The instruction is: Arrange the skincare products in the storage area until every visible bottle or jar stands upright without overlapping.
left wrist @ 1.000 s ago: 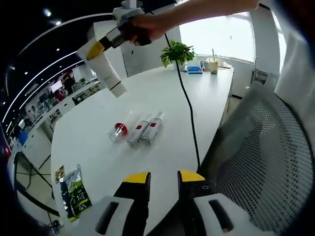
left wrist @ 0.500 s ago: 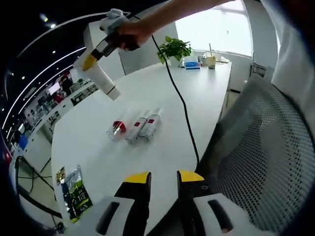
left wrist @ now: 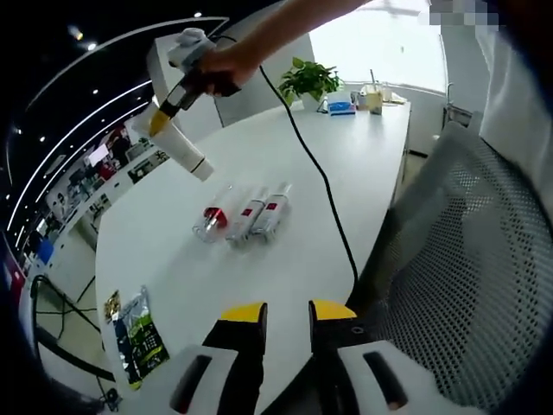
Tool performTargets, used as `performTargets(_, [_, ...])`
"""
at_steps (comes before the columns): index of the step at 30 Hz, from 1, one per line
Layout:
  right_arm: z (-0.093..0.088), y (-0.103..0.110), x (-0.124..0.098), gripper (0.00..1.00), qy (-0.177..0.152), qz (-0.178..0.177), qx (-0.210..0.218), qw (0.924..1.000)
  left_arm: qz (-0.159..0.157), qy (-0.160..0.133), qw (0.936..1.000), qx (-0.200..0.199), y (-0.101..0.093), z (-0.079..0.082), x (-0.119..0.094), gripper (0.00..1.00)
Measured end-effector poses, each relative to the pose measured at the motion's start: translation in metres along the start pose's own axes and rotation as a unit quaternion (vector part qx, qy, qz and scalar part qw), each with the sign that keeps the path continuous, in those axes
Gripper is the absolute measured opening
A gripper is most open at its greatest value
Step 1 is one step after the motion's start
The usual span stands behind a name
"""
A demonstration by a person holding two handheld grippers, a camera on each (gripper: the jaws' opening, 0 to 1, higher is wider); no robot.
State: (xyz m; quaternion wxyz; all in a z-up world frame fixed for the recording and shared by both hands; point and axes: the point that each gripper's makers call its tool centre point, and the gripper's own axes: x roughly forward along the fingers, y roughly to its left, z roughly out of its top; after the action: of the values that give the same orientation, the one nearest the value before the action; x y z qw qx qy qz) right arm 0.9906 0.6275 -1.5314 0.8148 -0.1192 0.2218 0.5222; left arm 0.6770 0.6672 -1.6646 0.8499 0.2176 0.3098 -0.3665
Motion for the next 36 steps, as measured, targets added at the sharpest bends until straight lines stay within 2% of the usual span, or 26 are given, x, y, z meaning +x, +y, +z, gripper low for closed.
performTargets(13, [-0.019,-0.008,0.028,0.09,0.025,0.011,-0.007,0.9996,0.002,0.012,0.9999,-0.003,0.002,-0.003,0.0,0.2])
performTargets(36, [-0.019,-0.02,0.069,0.09,0.026,0.036,-0.007,0.999,0.0,0.028,0.9996,-0.005,0.003,-0.01,0.002,0.2])
